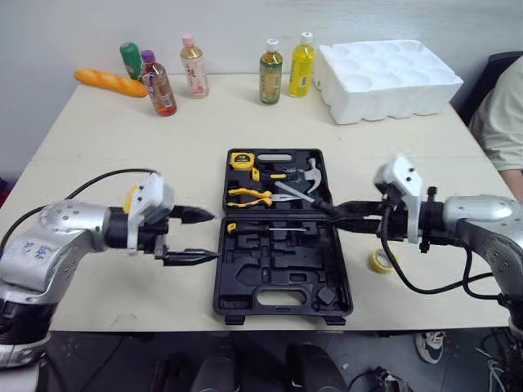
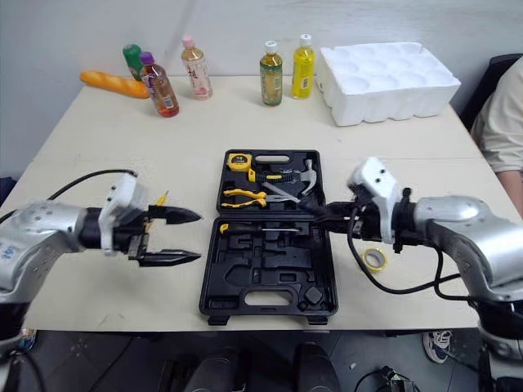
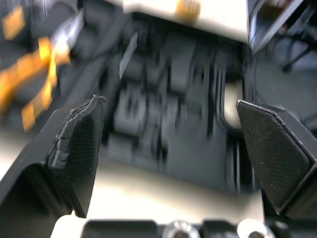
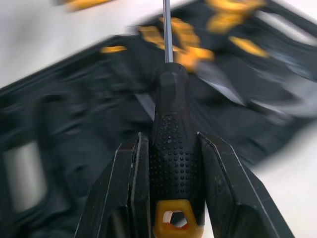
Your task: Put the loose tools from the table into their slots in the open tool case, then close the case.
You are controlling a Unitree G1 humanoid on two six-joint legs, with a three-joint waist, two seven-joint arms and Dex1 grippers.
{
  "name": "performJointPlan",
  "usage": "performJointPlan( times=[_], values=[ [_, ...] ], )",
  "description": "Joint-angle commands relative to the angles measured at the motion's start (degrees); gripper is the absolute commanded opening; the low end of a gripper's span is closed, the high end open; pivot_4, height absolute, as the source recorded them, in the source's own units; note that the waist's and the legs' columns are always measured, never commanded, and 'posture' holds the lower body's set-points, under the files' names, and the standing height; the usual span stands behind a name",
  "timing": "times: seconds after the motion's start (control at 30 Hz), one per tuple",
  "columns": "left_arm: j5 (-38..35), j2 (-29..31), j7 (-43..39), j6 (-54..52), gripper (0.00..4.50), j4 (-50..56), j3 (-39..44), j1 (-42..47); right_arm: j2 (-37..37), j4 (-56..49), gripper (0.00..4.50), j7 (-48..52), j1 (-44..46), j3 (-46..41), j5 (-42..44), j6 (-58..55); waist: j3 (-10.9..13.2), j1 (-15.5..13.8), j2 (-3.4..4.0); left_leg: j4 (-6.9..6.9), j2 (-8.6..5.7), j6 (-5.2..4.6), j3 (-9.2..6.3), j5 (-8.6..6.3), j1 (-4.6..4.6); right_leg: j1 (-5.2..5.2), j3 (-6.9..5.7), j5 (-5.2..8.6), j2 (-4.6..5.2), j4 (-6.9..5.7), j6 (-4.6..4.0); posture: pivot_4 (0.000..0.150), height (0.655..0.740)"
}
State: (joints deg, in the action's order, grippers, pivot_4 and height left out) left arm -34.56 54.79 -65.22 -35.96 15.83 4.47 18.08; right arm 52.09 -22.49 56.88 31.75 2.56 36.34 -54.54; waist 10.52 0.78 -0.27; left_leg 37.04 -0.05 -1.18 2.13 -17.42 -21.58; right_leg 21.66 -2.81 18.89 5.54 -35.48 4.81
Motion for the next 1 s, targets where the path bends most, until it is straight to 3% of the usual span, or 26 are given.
performJointPlan(
  times=[0.03,0.33,0.43,0.9,0.97,1.0],
  values=[
    [1.81,1.31,-0.83,3.41,4.50,2.91,1.45,-0.98,-0.14,1.40,1.01,3.98,3.74,7.09,-3.49,2.77,0.01,-0.42,-0.01,0.00,-0.01,-0.01,-0.02,-0.02,0.00,0.00,-0.01,0.00,0.04,0.01,-0.01,0.150,0.7384],
    [5.06,1.19,0.31,6.25,4.50,3.56,1.16,-4.39,-1.75,9.21,1.01,9.25,10.21,20.02,-15.56,11.17,0.03,-0.30,0.02,0.03,-0.11,0.23,-0.01,0.01,-0.37,0.36,-0.07,0.01,0.18,0.06,-0.03,0.150,0.7384],
    [5.35,0.41,0.62,6.83,4.50,3.55,0.37,-4.17,-1.45,11.89,1.01,11.15,11.21,21.25,-18.73,13.93,0.03,-0.46,0.02,0.22,-0.14,0.30,0.00,0.25,-1.05,0.99,-0.10,0.00,0.17,-0.32,0.00,0.150,0.7384],
    [6.28,-2.80,0.24,7.42,4.50,1.40,-2.61,1.14,-2.14,16.28,1.01,15.99,10.39,22.10,-25.50,19.48,0.03,-0.47,0.01,0.40,-0.13,0.30,0.04,0.29,-0.98,0.95,-0.11,-0.02,0.09,-0.50,0.03,0.150,0.7384],
    [6.12,-3.03,0.21,7.14,4.50,1.62,-2.79,1.47,-2.89,15.71,2.04,15.43,10.38,21.19,-24.87,18.16,0.03,-0.48,0.01,0.41,-0.12,0.32,0.04,0.30,-0.98,0.95,-0.11,-0.02,0.06,-0.52,0.03,0.150,0.7384],
    [6.10,-3.09,0.17,7.06,4.50,1.68,-2.81,1.56,-3.13,15.45,2.29,15.33,10.40,20.87,-24.63,17.47,0.03,-0.49,0.01,0.43,-0.12,0.32,0.04,0.30,-0.98,0.94,-0.11,-0.02,0.05,-0.53,0.03,0.150,0.7384]
  ],
)
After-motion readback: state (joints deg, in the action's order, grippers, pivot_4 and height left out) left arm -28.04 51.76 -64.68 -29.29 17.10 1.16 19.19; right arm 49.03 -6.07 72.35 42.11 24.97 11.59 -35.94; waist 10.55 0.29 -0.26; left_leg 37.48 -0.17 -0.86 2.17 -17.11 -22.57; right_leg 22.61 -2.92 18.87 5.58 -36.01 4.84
